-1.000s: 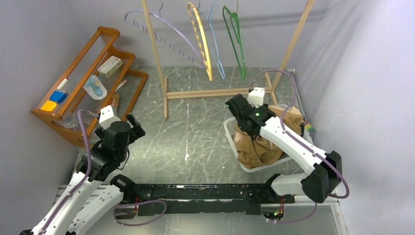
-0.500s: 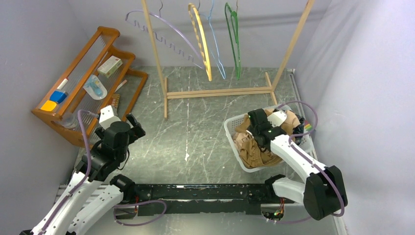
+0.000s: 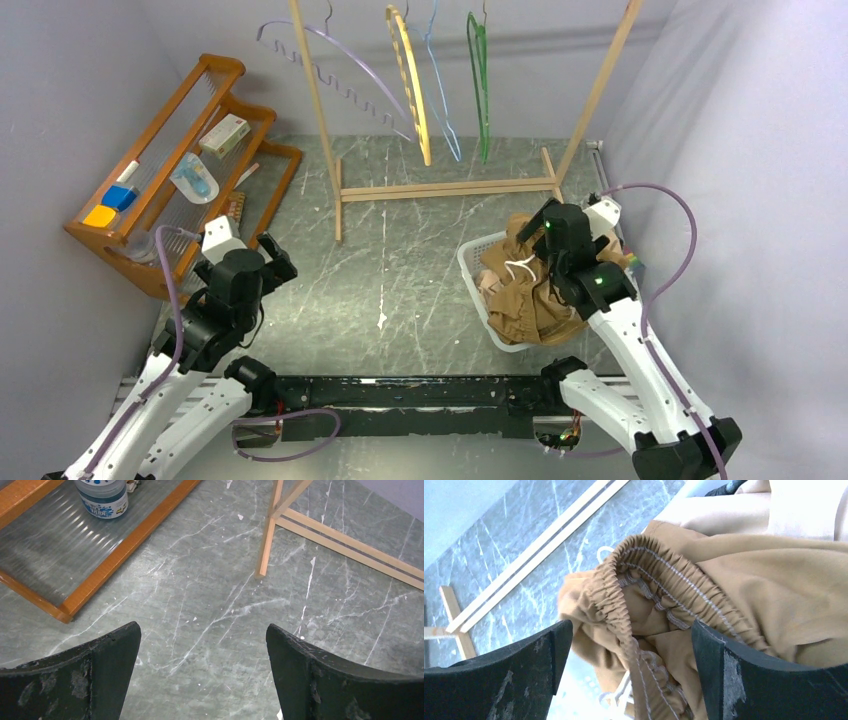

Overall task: Remove the shorts from the hanger
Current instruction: Reset both arms

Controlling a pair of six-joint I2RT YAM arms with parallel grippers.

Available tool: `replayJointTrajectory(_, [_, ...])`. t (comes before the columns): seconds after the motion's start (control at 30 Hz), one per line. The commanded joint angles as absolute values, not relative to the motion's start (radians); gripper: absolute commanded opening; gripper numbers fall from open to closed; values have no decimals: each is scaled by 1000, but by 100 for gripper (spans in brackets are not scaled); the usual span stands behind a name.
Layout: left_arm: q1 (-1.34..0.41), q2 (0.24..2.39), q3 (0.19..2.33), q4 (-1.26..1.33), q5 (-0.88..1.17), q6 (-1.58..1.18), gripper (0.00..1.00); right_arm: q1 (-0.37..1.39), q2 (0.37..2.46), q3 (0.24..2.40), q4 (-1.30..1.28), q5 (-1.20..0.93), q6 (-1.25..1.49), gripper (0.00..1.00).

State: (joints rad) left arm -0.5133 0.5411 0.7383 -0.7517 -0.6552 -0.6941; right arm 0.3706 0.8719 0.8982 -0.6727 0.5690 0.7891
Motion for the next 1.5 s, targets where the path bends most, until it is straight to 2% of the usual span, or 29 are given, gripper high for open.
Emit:
replayJointTrajectory(0.0, [-507,531,757,-728,-637,-681,99,362,873,954,-730,510,691,92])
replayJointTrajectory(0.2, [-507,520,748,-705,-620,-668,99,362,863,1087,-710,428,562,92])
replayJointTrajectory(0.47, [-508,518,791,-658,-599,-604,99,362,799,1063,-459,373,340,92])
replayJointTrajectory(0.57, [-507,566,860,-698,-659,-628,99,361,846,1028,-382,524,269,94])
replayJointTrajectory(0.67, [-508,637,912,-658,-643,-546,99,349,960,1094,-429,615,282,97])
replayJointTrajectory(0.8, [-507,798,1078,-760,-665,-536,99,249,1057,1156,-448,487,302,97])
replayJointTrajectory(0.9, [-483,840,1138,-749,-709,-491,99,67,1060,1142,-385,197,286,98])
replayJointTrajectory(1.0, [-357,878,1168,-701,-593,-423,98,-20,1128,1167,-382,-46,244,98])
replayJointTrajectory(1.1, [-144,929,1230,-734,-432,-410,98,-19,1112,1181,-432,19,202,98])
replayJointTrajectory(1.13, [-124,931,1246,-740,-416,-411,98,-19,1083,1169,-416,23,179,98])
replayJointTrajectory(1.27, [-120,887,1273,-745,-416,-457,98,-12,978,1193,-408,-9,129,99])
replayJointTrajectory(1.47, [-120,810,1260,-775,-502,-477,98,-11,968,1259,-438,-159,143,100])
